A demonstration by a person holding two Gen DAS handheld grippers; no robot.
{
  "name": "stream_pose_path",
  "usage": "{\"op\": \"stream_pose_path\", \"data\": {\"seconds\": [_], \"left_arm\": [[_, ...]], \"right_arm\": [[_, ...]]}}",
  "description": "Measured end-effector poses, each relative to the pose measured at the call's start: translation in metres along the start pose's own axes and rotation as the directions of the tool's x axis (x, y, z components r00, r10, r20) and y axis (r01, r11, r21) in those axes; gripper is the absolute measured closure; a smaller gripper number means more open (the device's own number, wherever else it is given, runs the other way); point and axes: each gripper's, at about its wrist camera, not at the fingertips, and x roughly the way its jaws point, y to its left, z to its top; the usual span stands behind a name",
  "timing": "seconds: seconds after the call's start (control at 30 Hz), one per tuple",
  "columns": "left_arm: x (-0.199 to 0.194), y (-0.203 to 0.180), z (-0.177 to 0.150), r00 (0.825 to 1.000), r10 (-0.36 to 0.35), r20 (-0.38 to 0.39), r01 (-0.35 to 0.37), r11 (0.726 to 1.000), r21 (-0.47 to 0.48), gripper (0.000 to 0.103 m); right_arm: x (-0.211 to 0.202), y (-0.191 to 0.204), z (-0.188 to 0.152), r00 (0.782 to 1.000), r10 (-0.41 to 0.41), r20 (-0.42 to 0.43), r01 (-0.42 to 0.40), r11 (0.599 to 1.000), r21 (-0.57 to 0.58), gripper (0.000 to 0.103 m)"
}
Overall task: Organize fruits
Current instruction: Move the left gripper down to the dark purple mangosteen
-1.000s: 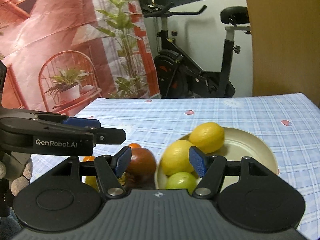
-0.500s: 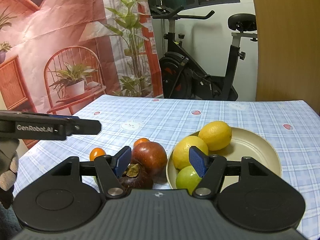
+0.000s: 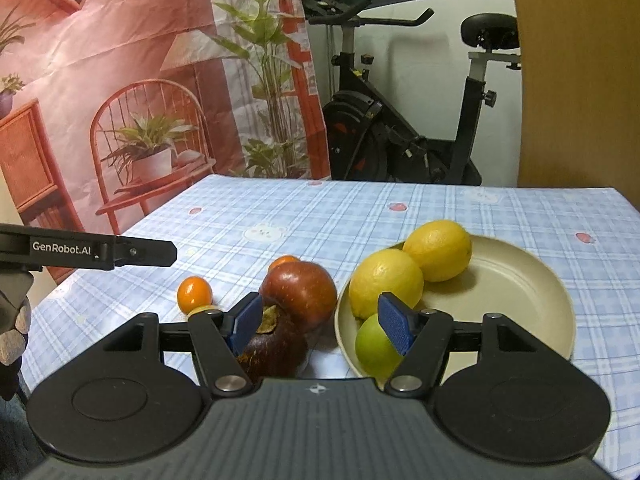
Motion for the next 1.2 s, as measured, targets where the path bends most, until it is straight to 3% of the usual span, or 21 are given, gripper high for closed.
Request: {"op": "stream_pose_path", "data": {"seconds": [0.37,0.6,1.0,1.2], "left_arm": [[0.003,-0.006,-0.008,0.998,-0.060,-0.022,0.060,0.998,0.005,0.042],[0.006,-0.013,-0.013,0.989,-0.140,-0.044,0.139,0.990,-0.019,0.042],[0.028,-0.036,-0.023,0.971,-0.205,-0.121,0.208,0.978,0.016,0.041],[0.032,-0.041,-0.022,0.969,-0.218,-0.119,0.222,0.975,0.025,0.040]], "right_arm": [[0.012,0.017,-0.010,0.997,0.064,-0.051,-0.068,0.995,-0.072,0.036],[0.027,0.027,-0.021,0.993,0.081,-0.083,-0.092,0.986,-0.137,0.036],[0.043,0.020,-0.024,0.986,0.121,-0.115,-0.130,0.988,-0.082,0.039],[0.036,0.017,-0.026,0.986,0.131,-0.105,-0.138,0.988,-0.063,0.040]]}}
